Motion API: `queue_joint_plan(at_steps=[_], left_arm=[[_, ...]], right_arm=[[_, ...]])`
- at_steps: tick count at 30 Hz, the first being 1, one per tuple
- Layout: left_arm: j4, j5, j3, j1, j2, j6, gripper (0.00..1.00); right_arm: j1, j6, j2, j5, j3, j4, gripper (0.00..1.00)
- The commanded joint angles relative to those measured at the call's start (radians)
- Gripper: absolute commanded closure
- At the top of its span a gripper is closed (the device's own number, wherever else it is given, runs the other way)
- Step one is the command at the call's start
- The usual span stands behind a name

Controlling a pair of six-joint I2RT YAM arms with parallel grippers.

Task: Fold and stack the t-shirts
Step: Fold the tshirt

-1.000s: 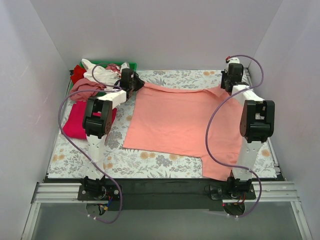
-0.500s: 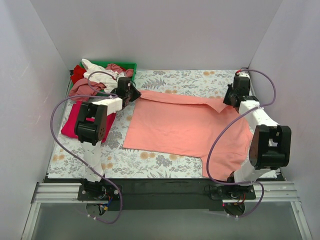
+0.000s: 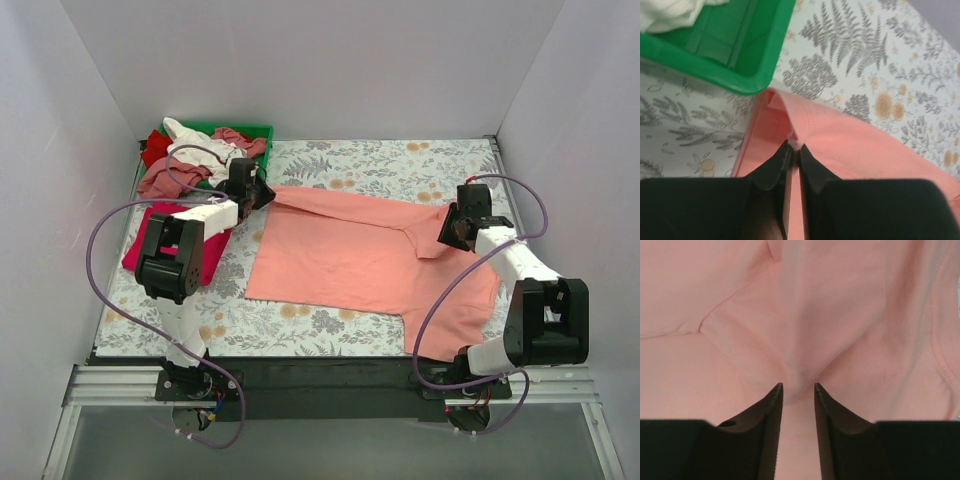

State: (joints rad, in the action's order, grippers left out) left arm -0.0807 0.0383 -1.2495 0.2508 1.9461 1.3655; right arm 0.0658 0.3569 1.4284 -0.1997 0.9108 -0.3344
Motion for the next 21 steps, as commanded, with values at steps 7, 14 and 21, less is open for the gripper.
queue_joint_plan(at_steps=[7, 14, 21], left_arm=[[0.133, 0.057, 0.064, -0.005, -0.191, -0.040, 0.24], [0.087, -0.131, 0.019, 0.005, -0.147, -0.069, 0.11], [0.021, -0.227, -0.080, 0.018, 0.031, -0.065, 0.09]], right_arm=[[-0.033, -0.003, -0.102, -0.021, 0.002, -0.054, 0.31], [-0.191, -0.153, 0.075, 0.153, 0.160, -0.014, 0.36], [-0.257, -0.285, 0.322, 0.278, 0.324, 0.041, 0.41]])
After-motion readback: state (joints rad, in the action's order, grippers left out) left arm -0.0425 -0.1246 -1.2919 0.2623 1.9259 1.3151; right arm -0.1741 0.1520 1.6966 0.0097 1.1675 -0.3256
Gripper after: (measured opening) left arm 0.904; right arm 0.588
